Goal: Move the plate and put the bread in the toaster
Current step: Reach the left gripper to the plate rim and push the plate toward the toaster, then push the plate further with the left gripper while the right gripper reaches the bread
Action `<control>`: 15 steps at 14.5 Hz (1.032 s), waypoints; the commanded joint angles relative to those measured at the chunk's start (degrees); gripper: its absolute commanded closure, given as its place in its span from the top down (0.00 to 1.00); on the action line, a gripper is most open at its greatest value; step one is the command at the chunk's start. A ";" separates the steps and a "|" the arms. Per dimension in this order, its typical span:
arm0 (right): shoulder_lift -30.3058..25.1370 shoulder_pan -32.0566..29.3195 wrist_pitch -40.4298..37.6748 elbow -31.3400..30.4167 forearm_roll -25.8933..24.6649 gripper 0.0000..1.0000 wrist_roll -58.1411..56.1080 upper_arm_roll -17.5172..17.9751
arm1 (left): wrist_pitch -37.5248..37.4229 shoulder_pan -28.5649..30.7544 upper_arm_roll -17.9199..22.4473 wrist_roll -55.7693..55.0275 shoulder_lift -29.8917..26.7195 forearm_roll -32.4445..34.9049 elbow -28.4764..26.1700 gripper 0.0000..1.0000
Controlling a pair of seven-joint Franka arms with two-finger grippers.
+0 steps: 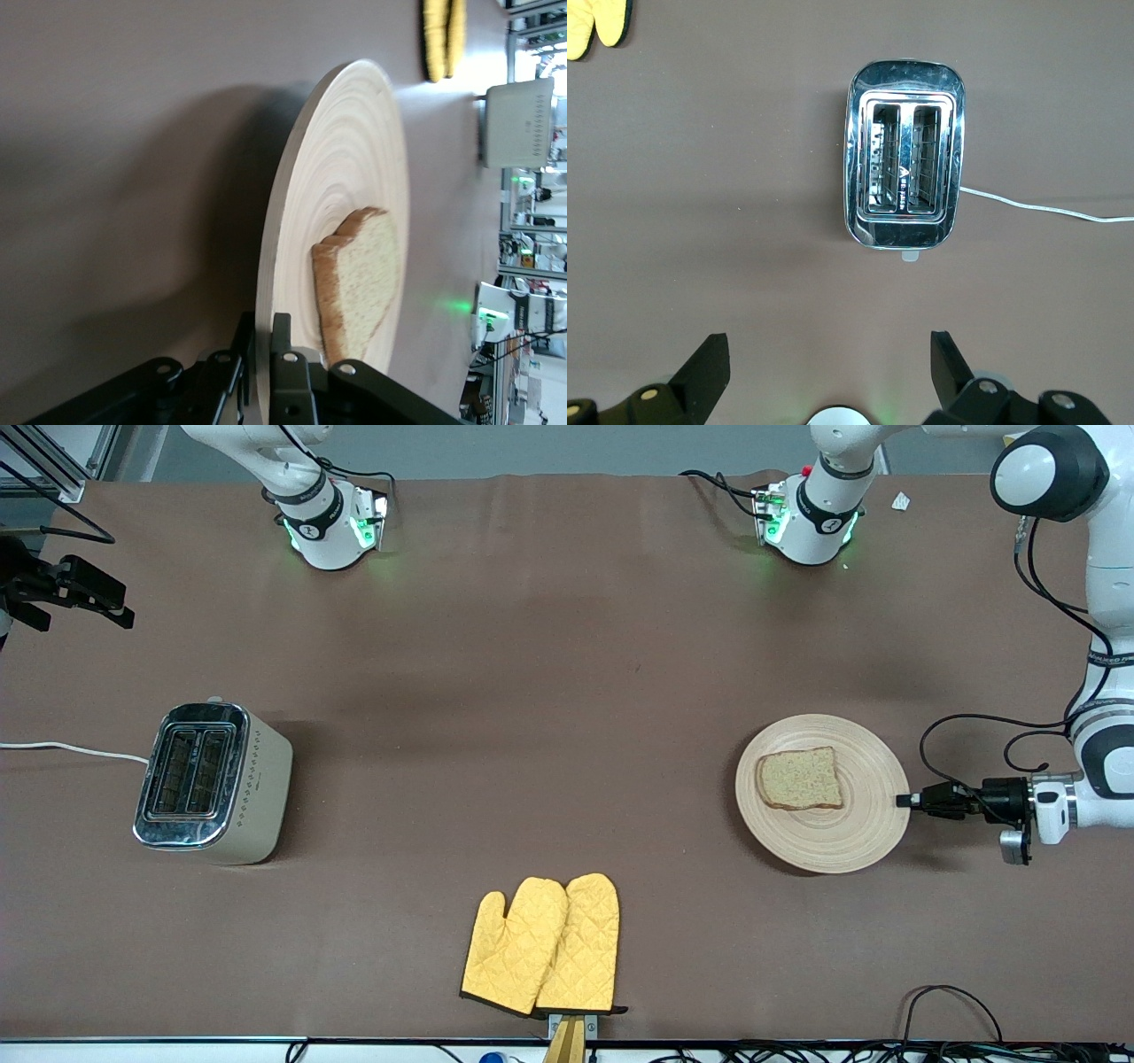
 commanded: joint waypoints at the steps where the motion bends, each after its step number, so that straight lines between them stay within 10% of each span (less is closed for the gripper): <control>1: -1.53 0.12 -0.19 -1.51 0.58 1.00 0.72 -0.25 | -0.92 0.53 -4.95 -4.64 -2.72 -0.30 -0.05 0.00; 9: -1.27 0.55 -0.20 -1.60 0.66 1.00 0.45 0.01 | 6.45 -1.48 -18.75 -21.26 -5.81 -0.30 -1.10 0.00; 15: 4.43 3.88 3.22 -3.26 6.81 1.00 13.95 0.01 | 17.51 -11.32 -20.70 -24.96 -5.10 -0.47 -4.43 0.00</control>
